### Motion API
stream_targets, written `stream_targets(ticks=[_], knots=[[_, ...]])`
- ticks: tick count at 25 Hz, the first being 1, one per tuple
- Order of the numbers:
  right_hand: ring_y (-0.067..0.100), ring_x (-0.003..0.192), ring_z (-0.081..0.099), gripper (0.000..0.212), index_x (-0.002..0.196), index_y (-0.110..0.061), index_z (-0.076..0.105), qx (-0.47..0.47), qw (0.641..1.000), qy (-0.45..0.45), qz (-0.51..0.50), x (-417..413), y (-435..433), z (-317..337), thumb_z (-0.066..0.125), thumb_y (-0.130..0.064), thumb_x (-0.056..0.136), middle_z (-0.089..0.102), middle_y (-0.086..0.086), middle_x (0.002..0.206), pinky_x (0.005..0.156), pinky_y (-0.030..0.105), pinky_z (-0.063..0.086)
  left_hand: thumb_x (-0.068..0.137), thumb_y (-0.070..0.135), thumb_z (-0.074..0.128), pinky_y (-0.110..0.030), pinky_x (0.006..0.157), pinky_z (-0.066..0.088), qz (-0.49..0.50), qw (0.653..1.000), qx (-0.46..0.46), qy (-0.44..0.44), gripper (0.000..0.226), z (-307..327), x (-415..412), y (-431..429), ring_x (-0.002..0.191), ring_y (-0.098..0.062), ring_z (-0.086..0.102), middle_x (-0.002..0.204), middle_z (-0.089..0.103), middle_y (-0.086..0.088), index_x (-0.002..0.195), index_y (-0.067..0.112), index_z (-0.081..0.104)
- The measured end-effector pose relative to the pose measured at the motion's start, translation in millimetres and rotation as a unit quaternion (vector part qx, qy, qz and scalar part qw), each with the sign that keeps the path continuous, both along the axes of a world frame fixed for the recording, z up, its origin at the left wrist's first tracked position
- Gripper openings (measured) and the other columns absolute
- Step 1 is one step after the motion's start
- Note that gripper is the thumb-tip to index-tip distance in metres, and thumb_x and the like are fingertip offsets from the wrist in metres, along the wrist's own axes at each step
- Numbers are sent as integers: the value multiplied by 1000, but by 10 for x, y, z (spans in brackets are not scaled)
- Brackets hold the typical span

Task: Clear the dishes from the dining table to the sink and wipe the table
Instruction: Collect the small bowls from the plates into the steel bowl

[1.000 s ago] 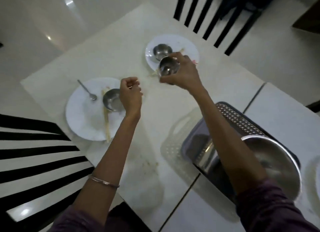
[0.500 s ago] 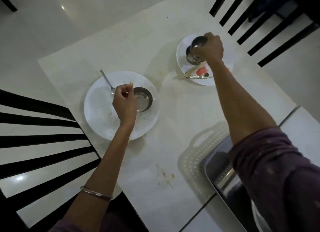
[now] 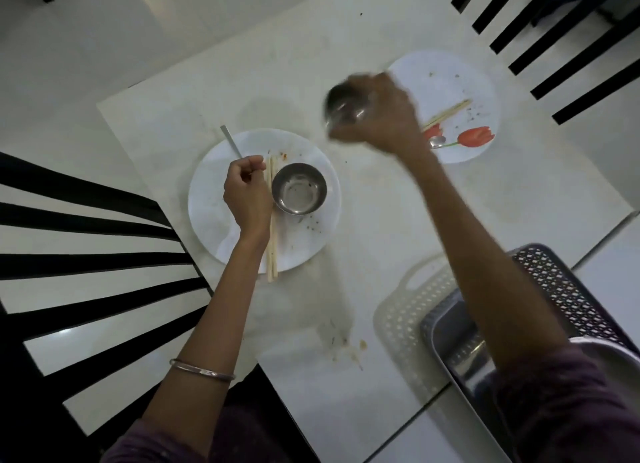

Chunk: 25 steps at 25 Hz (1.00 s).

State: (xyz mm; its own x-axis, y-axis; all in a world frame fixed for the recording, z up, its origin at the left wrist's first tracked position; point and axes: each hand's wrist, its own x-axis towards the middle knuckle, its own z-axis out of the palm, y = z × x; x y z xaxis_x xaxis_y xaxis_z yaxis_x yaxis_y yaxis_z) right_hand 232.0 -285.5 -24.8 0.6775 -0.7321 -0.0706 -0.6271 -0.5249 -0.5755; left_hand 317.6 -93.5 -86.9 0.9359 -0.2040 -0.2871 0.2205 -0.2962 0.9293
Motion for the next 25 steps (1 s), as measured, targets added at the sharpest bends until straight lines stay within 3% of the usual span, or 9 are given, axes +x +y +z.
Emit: stream_targets(ticks=[3, 6, 12, 15, 19, 22, 25], knots=[[25, 116, 55, 84, 137, -27, 52, 4, 984, 72, 162, 27, 848, -178, 81, -47, 61, 52, 2, 131, 90, 35, 50, 86, 5, 45, -37, 91, 54, 10, 1000, 11, 23, 28, -21, -9, 90, 97, -17, 65, 100, 71, 3, 98, 20, 66], [24, 121, 53, 88, 142, -24, 47, 5, 976, 136, 167, 60, 1023, -394, 85, -41, 65, 49, -1, 137, 89, 39, 52, 89, 9, 42, -37, 94, 53, -6, 999, 13, 51, 31, -22, -62, 179, 99, -13, 65, 105, 70, 4, 105, 19, 67], [30, 119, 51, 95, 143, -20, 45, -22, 970, 169, 174, -36, 1164, -331, 90, -40, 61, 48, 6, 136, 87, 41, 52, 86, 7, 42, -38, 93, 55, -39, 994, -11, 102, 35, 84, -228, 257, 97, -18, 68, 102, 72, -3, 106, 14, 70], [26, 118, 50, 94, 139, -24, 48, -31, 990, 116, 72, -437, 1181, -57, 87, -46, 57, 48, 2, 134, 86, 41, 53, 87, 9, 49, -33, 81, 60, -76, 989, -77, 105, 29, 261, -376, 209, 83, -19, 73, 91, 74, -8, 106, 9, 71], [15, 102, 52, 90, 133, -33, 49, -45, 991, 28, -122, -1645, 1111, 536, 80, -54, 51, 51, -2, 127, 77, 28, 40, 88, 8, 49, -27, 66, 59, -272, 946, -149, 99, 25, 615, -1049, -104, 68, -21, 69, 80, 72, -12, 100, 11, 71], [16, 94, 53, 87, 130, -33, 48, -39, 964, 77, -252, -2837, 1187, 787, 78, -57, 52, 52, 2, 122, 78, 28, 39, 90, 0, 47, -27, 63, 55, -443, 877, -144, 117, 26, 751, -1875, -264, 65, -22, 64, 77, 70, -14, 101, 9, 68], [33, 105, 58, 92, 132, -23, 43, 9, 911, 205, -359, -3695, 1361, 607, 82, -55, 56, 49, 11, 127, 82, 38, 51, 91, -1, 46, -24, 64, 55, -560, 817, -98, 95, 27, 693, -2515, -211, 63, -15, 65, 77, 71, -8, 102, 10, 69]])
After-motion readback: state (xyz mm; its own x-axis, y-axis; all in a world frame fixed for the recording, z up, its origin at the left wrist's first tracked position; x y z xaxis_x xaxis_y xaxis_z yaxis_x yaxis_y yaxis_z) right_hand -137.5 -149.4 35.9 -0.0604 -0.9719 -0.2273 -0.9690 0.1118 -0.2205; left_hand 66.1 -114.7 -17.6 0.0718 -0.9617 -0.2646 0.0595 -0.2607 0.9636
